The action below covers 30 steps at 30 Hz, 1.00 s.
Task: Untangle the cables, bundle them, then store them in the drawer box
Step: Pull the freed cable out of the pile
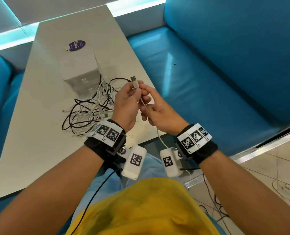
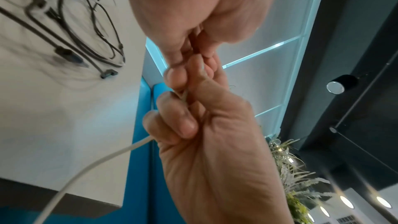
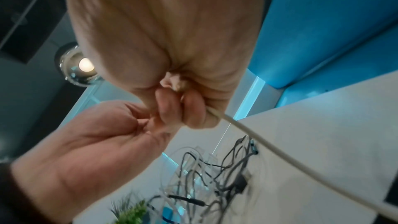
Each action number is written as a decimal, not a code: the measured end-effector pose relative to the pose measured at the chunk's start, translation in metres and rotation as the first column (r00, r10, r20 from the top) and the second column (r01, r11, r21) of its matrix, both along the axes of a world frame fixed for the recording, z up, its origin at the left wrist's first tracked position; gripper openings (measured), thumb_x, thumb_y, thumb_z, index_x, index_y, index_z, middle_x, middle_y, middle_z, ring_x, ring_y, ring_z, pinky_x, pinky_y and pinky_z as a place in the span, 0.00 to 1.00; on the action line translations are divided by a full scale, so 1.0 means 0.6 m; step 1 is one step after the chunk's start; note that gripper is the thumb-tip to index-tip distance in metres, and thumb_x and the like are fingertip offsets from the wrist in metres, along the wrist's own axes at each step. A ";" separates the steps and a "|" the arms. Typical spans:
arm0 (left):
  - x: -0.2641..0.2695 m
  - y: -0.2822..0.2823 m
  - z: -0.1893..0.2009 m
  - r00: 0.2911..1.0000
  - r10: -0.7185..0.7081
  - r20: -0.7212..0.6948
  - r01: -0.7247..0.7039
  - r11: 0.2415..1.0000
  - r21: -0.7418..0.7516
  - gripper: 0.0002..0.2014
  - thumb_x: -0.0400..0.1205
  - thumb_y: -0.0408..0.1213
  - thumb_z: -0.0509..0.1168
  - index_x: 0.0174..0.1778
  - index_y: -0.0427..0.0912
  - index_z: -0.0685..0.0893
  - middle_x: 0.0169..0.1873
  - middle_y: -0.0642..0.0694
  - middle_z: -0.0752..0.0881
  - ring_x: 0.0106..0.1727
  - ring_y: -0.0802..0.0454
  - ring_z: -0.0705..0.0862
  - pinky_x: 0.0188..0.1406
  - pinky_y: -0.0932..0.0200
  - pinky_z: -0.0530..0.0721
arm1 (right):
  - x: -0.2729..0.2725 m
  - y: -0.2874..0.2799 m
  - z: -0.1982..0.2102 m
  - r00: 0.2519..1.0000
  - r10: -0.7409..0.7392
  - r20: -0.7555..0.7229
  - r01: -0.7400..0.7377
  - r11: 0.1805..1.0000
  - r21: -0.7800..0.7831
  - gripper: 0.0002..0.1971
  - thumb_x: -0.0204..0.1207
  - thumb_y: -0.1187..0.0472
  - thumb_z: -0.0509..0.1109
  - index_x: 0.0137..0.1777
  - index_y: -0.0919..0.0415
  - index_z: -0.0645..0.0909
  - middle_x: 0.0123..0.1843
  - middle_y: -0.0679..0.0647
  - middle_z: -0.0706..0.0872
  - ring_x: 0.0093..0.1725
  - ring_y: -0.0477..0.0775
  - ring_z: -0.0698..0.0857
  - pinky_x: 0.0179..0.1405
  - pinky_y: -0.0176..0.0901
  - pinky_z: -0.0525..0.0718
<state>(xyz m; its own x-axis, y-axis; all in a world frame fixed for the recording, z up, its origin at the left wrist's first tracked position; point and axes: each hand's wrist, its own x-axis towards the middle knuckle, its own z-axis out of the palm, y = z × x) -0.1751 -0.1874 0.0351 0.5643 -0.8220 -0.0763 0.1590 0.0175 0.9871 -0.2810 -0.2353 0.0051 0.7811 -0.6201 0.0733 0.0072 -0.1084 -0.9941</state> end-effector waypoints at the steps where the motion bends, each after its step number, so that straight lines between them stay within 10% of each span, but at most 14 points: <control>1: 0.005 0.003 -0.003 1.000 0.020 -0.010 -0.020 1.000 -0.017 0.09 0.87 0.26 0.55 0.58 0.37 0.79 0.37 0.43 0.83 0.36 0.52 0.84 0.31 0.57 0.85 | 0.002 -0.003 -0.005 0.999 -0.022 -0.031 0.022 1.000 -0.010 0.24 0.85 0.67 0.61 0.75 0.45 0.63 0.31 0.47 0.79 0.24 0.39 0.74 0.26 0.33 0.72; 5: 0.024 0.011 0.001 0.988 0.118 -0.103 -0.129 0.986 -0.108 0.08 0.86 0.25 0.56 0.50 0.40 0.79 0.36 0.42 0.83 0.32 0.52 0.84 0.46 0.53 0.86 | -0.029 -0.030 -0.062 0.980 -0.058 -0.190 0.091 0.981 0.170 0.07 0.85 0.60 0.62 0.56 0.59 0.81 0.25 0.49 0.75 0.24 0.47 0.67 0.21 0.36 0.65; 9: 0.033 0.006 0.021 0.986 0.141 -0.089 -0.156 0.970 -0.187 0.09 0.86 0.25 0.56 0.49 0.40 0.79 0.35 0.43 0.83 0.29 0.53 0.82 0.45 0.52 0.86 | -0.102 -0.041 -0.120 0.962 -0.016 -0.271 0.108 0.938 0.328 0.15 0.86 0.61 0.59 0.41 0.63 0.83 0.21 0.47 0.72 0.21 0.44 0.62 0.19 0.35 0.58; 20: 0.047 0.016 0.029 0.997 -0.053 -0.053 0.047 0.994 -0.098 0.12 0.86 0.24 0.53 0.52 0.41 0.80 0.31 0.48 0.80 0.26 0.57 0.71 0.29 0.62 0.75 | -0.129 -0.061 -0.082 0.839 0.136 -0.527 -0.043 0.982 0.184 0.10 0.82 0.64 0.66 0.57 0.68 0.85 0.45 0.57 0.92 0.48 0.51 0.90 0.58 0.37 0.85; 30: 0.189 0.114 -0.018 0.960 0.188 -0.208 -0.178 0.982 0.068 0.07 0.86 0.38 0.61 0.43 0.44 0.79 0.25 0.50 0.70 0.23 0.58 0.63 0.21 0.65 0.67 | 0.091 -0.036 0.025 0.925 0.014 -0.380 -0.043 0.997 -0.068 0.06 0.82 0.65 0.65 0.52 0.61 0.84 0.38 0.56 0.87 0.36 0.51 0.84 0.41 0.45 0.85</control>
